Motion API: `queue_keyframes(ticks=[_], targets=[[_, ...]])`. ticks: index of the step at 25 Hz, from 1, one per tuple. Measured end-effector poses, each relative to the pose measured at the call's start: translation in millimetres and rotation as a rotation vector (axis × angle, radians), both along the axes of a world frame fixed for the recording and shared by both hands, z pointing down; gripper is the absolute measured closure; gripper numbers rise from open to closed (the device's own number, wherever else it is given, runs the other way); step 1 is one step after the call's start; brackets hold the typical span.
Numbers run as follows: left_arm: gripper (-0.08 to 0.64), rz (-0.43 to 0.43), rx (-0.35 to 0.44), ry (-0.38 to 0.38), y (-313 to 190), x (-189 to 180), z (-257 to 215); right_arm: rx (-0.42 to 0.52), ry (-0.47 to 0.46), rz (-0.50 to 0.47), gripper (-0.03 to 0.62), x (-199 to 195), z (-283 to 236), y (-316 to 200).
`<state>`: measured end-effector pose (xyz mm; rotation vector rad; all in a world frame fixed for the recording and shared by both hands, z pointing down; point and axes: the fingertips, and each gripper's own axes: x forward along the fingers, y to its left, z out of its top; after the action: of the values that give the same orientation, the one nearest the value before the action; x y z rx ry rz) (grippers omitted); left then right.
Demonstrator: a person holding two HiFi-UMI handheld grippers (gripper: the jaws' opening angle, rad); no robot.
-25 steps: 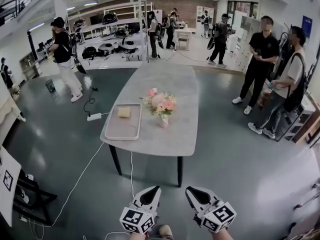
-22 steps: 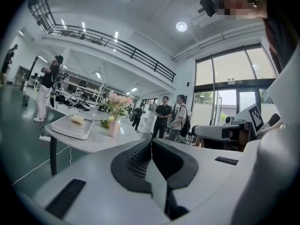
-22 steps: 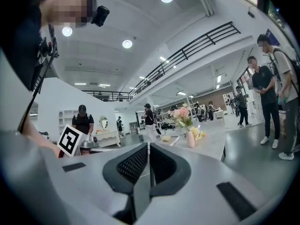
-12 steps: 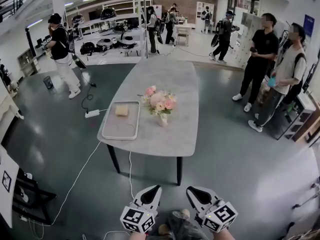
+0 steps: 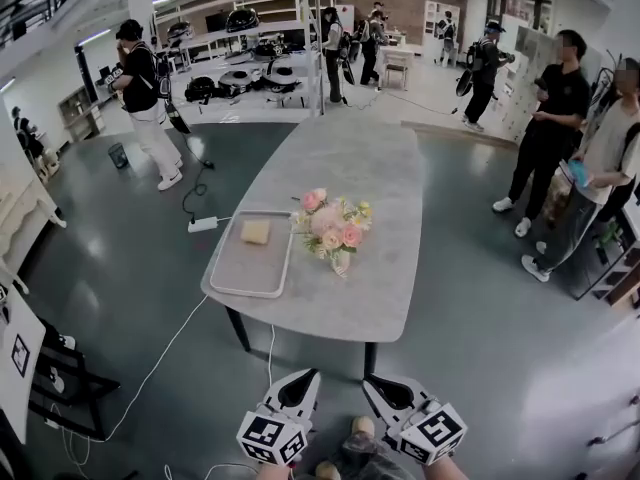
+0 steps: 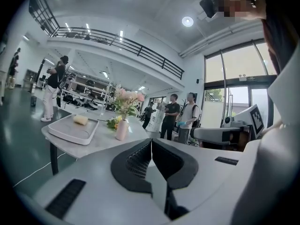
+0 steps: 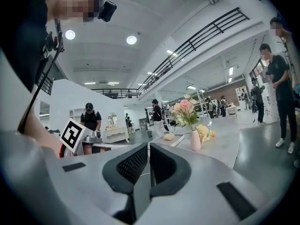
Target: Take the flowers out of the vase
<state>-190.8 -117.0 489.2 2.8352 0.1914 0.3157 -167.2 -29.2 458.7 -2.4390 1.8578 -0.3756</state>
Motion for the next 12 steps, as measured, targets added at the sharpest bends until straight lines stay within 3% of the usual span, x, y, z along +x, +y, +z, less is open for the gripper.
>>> queue_keyframes(ticks=[12], targets=[[0.546, 0.004, -0.021, -0.018, 3.5, 81.4, 17.1, -0.035, -0.023, -0.021, 0.563, 79.2, 21.9, -3.5]])
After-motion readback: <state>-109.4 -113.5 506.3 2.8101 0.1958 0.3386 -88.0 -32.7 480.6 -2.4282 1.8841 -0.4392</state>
